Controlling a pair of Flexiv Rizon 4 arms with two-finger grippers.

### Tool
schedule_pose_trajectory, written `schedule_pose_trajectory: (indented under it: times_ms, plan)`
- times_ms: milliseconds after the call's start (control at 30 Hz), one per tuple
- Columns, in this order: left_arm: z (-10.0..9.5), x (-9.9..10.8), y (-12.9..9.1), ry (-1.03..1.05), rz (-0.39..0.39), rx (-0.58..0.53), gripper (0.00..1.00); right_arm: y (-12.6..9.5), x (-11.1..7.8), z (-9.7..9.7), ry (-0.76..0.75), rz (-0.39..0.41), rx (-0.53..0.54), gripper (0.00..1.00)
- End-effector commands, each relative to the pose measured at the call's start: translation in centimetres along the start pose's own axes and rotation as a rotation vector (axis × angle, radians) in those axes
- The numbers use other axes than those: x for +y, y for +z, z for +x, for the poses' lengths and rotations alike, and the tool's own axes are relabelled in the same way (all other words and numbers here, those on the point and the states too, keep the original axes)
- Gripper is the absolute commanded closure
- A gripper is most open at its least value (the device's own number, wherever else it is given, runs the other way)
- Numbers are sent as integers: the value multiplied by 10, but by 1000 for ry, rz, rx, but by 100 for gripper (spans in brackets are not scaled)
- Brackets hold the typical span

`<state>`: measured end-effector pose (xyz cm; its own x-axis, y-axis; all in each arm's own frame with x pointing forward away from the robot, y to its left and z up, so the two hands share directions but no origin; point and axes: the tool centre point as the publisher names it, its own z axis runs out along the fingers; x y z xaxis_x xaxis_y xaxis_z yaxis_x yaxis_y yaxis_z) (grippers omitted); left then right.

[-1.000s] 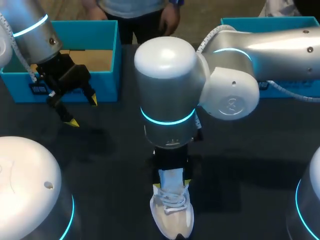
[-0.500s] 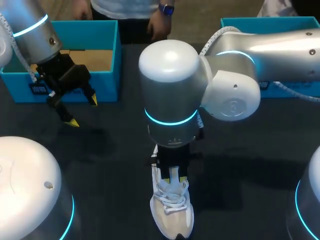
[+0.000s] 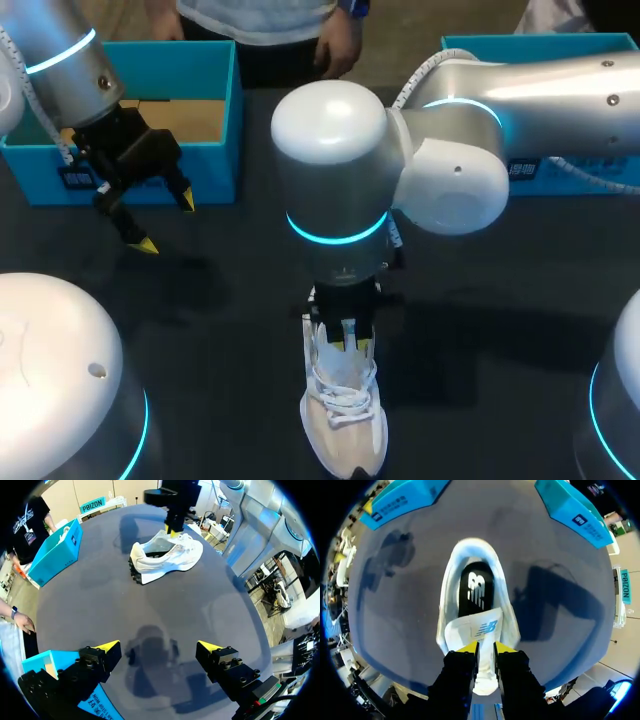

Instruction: Take the shoe out of the shoebox, open the shoe tongue, remove and reinsert the insole, then place the shoe into the shoebox

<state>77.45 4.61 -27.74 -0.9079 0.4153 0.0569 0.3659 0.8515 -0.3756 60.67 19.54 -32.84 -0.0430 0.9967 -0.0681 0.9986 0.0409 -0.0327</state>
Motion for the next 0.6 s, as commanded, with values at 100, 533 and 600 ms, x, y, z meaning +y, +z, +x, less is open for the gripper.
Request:
schedule_pose_trajectory:
  times_ms: [100, 533, 600]
  plan:
    - [0, 0, 0, -1, -3, 1, 0, 8, 2, 8, -4, 7, -4, 82]
    - [0, 0, 0, -1, -3, 1, 0, -13, -17, 8, -2, -20, -21, 75]
    - [0, 0, 0, -1, -3, 1, 0, -9, -18, 8, -6, -20, -19, 75]
